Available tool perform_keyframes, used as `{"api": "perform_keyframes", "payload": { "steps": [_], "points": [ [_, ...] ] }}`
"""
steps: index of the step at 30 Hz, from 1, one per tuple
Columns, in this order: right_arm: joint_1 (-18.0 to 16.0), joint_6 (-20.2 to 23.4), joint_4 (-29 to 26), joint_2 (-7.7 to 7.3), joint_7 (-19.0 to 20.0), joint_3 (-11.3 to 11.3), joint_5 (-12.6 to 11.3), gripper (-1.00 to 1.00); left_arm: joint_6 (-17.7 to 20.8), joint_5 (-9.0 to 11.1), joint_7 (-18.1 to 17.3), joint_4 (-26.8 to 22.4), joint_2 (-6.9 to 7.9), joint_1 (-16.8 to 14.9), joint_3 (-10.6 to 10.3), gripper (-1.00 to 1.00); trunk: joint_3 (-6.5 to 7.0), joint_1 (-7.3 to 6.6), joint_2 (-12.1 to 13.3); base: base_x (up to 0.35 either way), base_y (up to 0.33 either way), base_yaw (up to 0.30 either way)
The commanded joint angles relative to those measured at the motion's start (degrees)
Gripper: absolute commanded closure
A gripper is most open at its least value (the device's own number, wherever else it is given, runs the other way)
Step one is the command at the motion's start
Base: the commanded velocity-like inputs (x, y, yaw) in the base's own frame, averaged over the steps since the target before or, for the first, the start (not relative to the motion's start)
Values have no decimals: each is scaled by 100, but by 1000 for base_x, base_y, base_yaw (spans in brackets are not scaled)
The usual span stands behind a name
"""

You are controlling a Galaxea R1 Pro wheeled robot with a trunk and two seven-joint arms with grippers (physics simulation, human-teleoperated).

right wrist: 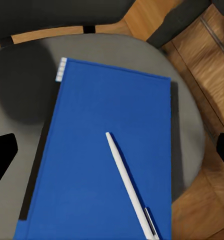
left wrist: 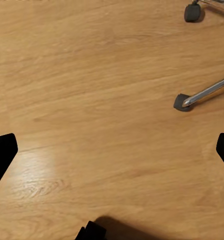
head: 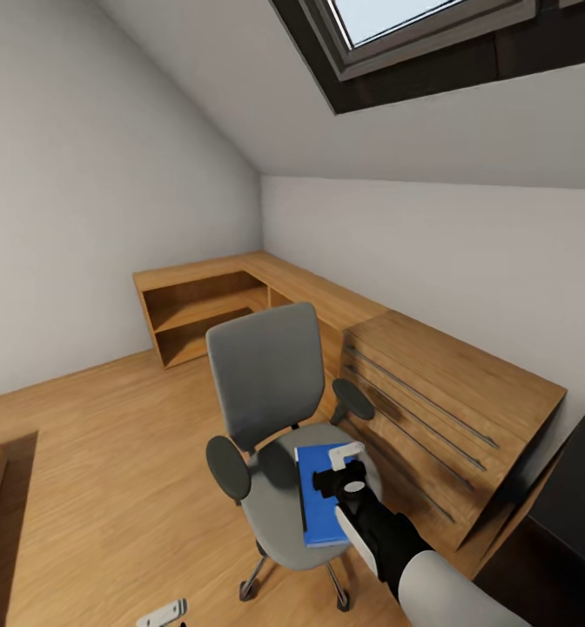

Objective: In the bedroom, organize the workspace by keeping the computer under the desk, ensuring the monitor is on the desk, placing the keyboard on the desk next to the monitor, placing the mouse on the desk next to the keyboard, moving the folder from the swivel chair onto the desk next to the mouse, stacking the notebook on top of the folder with the pen on top of the notebook, and positioning the swivel chair next to the desk.

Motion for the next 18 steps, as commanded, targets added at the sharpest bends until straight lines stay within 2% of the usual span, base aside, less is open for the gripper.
{"api": "perform_keyframes", "payload": {
  "steps": [1,4,5,10,13,15,16,18],
  "points": [
    [-6,37,-9,-30,-30,37,-62,-100,-39,62,39,-17,8,-6,-27,-100,-6,1,-4,30,0,0],
    [-6,87,-24,-143,97,25,-77,-100,-39,63,34,-112,8,-8,53,-100,-6,1,-4,19,0,0],
    [-7,137,-35,-239,235,16,-87,-100,-39,63,32,-230,8,-7,113,-100,-6,1,-4,10,0,0],
    [-12,302,-66,-499,754,-8,-100,-100,-28,73,34,-493,8,-8,224,-100,-6,1,-4,5,0,0],
    [-14,404,-101,-591,990,-25,-103,-100,28,106,31,-665,17,-7,299,-100,-6,1,-4,2,0,0],
    [-14,522,-117,-621,1095,-41,-107,-100,346,243,34,-1056,97,-7,506,-100,-6,1,-4,0,0,0],
    [-14,586,-120,-625,1121,-45,-109,-100,728,343,35,-1384,173,-6,684,-100,-6,1,-4,0,0,0],
    [-14,664,-123,-625,1138,-47,-111,-100,1244,442,36,-1788,252,-6,876,-100,-6,1,-4,0,0,0]
  ]
}}
